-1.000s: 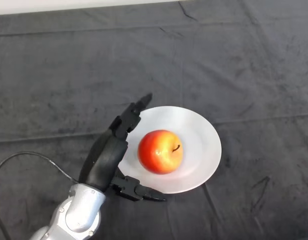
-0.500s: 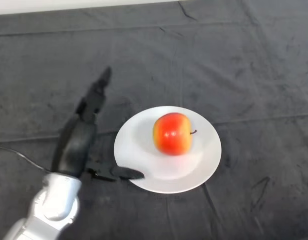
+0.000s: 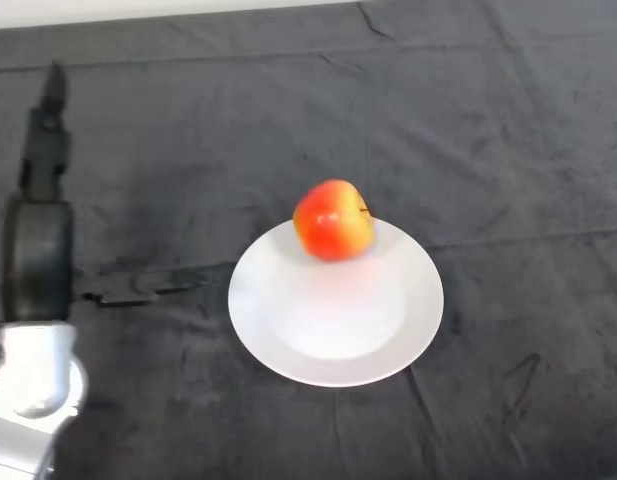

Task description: Move the apple to the plate

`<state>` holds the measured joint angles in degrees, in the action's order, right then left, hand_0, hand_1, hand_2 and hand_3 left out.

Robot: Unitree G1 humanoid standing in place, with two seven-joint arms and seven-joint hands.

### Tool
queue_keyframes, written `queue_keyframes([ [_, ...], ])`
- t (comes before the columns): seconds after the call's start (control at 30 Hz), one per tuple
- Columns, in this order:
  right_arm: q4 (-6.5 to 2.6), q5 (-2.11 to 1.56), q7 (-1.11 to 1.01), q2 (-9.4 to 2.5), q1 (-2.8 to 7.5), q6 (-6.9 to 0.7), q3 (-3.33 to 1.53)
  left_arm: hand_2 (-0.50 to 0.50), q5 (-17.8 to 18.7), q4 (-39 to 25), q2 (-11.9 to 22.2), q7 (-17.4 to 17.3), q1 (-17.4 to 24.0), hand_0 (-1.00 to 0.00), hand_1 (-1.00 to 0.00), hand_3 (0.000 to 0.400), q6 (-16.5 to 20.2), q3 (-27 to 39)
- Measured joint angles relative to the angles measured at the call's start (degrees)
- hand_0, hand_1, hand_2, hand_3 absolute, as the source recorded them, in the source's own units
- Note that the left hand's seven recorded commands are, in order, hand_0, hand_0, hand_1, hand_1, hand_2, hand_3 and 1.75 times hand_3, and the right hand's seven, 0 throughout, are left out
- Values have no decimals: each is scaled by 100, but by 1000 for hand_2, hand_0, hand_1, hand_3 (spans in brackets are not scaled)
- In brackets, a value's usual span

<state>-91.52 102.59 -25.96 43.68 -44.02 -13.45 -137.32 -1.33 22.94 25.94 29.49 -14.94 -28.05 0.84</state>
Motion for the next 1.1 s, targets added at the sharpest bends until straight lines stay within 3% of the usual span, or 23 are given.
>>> queue_keyframes([
  [0.7, 0, 0, 0, 0, 0, -1, 0, 0, 462, 1683, 354, 35, -480, 0, 0, 0, -629, 1043],
  [1.1, 0, 0, 0, 0, 0, 0, 0, 0, 505, 2703, 476, -17, -718, 0, 0, 0, -1018, 1386],
])
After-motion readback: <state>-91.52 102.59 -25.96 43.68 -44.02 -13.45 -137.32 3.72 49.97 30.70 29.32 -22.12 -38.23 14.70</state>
